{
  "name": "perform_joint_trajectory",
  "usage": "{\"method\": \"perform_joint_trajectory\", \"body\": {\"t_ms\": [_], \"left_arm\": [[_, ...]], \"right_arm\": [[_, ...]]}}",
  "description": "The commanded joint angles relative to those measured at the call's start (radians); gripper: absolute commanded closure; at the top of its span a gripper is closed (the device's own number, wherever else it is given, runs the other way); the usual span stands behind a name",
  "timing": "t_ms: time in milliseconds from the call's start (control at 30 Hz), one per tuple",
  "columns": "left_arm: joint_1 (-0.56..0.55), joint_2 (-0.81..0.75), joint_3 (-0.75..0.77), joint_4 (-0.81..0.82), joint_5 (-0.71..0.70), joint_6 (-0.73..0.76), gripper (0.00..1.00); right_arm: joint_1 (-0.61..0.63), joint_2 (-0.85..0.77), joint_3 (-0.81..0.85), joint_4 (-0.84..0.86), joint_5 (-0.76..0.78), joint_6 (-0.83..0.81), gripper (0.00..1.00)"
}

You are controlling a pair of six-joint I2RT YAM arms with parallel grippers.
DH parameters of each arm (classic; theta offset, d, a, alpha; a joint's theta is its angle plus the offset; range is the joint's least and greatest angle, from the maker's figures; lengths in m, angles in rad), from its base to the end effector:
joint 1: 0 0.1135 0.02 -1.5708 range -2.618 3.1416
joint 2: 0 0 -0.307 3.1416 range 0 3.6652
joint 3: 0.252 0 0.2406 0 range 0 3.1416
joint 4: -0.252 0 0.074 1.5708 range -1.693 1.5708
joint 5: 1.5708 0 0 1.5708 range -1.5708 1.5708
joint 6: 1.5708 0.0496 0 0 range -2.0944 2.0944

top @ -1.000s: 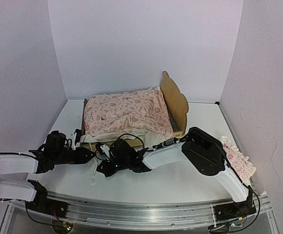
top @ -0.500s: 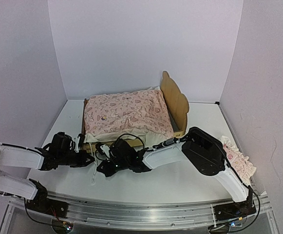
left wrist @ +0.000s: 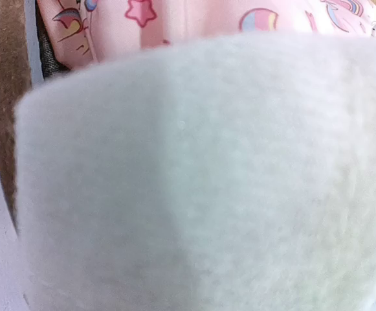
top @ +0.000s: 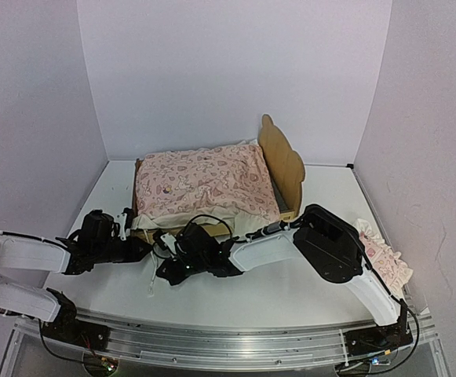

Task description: Set up the pet bed

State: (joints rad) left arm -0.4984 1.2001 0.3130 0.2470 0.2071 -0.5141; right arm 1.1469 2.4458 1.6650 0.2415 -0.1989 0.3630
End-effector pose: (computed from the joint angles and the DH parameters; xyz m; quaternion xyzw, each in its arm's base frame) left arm 0.1715 -0.1049 0.1837 0.0394 0.8892 -0.2972 0.3456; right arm 0.2249 0.5223 0.1259 -0.3759 0.7813 0.3992 0.2982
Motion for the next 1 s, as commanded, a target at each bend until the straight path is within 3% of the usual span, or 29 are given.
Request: {"method": "perform_joint_trajectory", "body": {"t_ms": [0,67,333,433,833,900,967], "left_arm": [[0.003,0.027,0.012,0.094,-0.006,0.034,0.89],[0.003,0.025,0.019,0.074,-0.01,0.034,0.99],[0.003,-0.057,0.067,-0.155,-0.002,0.032,1.0],[0.003,-0.075,0.053,-0.176,-0.004,0.024,1.0],[0.003,-0.08,0.047,-0.176,0.0,0.026,1.0],[0.003,-0.081,0.043,-0.174,-0.002,0.026,1.0],[0.003,-0.082,0.042,-0.175,-0.003,0.026,1.0]], "right_arm": [[0.008,-0.021,0.026,-0.013,-0.013,-0.01,1.0],[0.008,-0.028,0.021,-0.021,-0.011,-0.021,0.99],[0.009,-0.158,-0.052,-0.17,0.031,-0.177,0.7],[0.014,-0.185,-0.063,-0.222,0.028,-0.196,0.64],[0.016,-0.065,-0.027,-0.24,0.097,-0.288,0.59],[0.016,-0.063,-0.032,-0.24,0.104,-0.308,0.63],[0.016,-0.065,-0.045,-0.24,0.111,-0.319,0.74]]}}
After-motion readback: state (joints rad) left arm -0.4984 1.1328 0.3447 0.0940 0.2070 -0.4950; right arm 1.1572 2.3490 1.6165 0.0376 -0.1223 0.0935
